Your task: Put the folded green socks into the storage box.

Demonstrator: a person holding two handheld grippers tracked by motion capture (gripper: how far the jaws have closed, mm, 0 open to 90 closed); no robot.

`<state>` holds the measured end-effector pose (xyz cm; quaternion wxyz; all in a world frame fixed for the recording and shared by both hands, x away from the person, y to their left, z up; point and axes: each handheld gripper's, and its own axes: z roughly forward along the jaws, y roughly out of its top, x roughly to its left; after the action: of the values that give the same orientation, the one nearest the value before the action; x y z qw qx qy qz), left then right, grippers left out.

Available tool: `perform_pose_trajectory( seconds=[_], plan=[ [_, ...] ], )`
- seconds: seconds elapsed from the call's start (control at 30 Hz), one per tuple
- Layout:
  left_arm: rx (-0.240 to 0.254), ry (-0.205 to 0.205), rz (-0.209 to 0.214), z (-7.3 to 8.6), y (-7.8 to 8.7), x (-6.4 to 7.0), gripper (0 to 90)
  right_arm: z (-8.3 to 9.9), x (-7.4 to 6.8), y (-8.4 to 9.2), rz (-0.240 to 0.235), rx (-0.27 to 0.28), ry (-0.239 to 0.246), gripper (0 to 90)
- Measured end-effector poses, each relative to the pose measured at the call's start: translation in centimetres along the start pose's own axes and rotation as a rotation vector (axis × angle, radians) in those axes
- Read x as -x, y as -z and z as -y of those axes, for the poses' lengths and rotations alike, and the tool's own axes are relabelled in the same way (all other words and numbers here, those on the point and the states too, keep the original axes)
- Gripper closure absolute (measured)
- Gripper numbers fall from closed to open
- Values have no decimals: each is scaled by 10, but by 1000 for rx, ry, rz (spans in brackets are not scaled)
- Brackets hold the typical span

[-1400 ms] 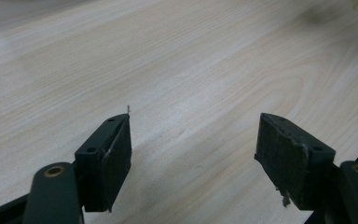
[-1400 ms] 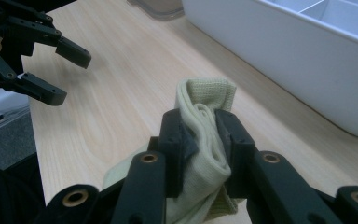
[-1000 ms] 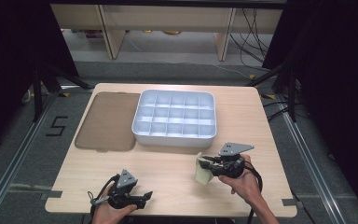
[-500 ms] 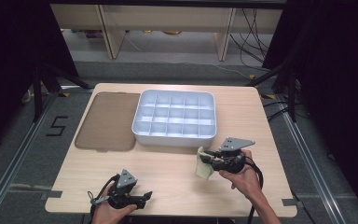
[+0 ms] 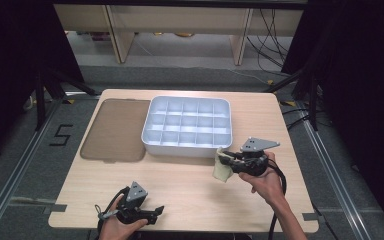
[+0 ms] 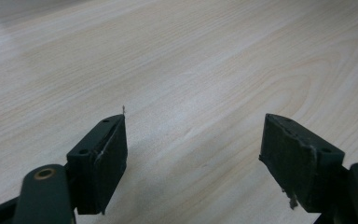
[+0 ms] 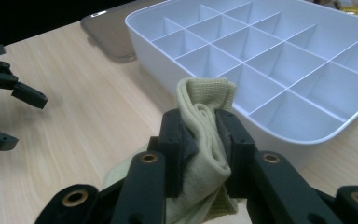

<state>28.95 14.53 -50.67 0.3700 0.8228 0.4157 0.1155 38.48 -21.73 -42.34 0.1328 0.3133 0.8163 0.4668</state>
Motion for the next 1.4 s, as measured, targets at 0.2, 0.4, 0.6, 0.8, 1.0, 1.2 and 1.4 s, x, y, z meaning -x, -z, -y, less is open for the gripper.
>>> perform_pose_trajectory(
  seconds=[0.2, 0.4, 0.6, 0.8, 1.0, 1.2, 1.4],
  plan=[
    [0, 8, 5, 0, 0, 1, 225, -5, 7, 4, 19, 6, 3, 736],
    [-7, 0, 3, 0, 0, 0, 225, -9, 14, 6, 43, 21, 0, 736],
    [-3, -1, 10, 0, -1, 1, 226, -15, 17, 5, 52, 21, 3, 736],
    [-33, -38, 4, -1, 0, 0, 225, -20, 22, 2, 56, 16, -10, 736],
    [-18, -23, 8, 0, 0, 2, 225, -25, 26, -1, 78, 41, 4, 735],
    [-7, -13, 11, 0, -1, 3, 225, -33, 31, -3, 88, 45, 9, 736],
    [-3, -9, 9, 0, -1, 4, 225, -40, 38, -7, 113, 32, 5, 735]
  ],
)
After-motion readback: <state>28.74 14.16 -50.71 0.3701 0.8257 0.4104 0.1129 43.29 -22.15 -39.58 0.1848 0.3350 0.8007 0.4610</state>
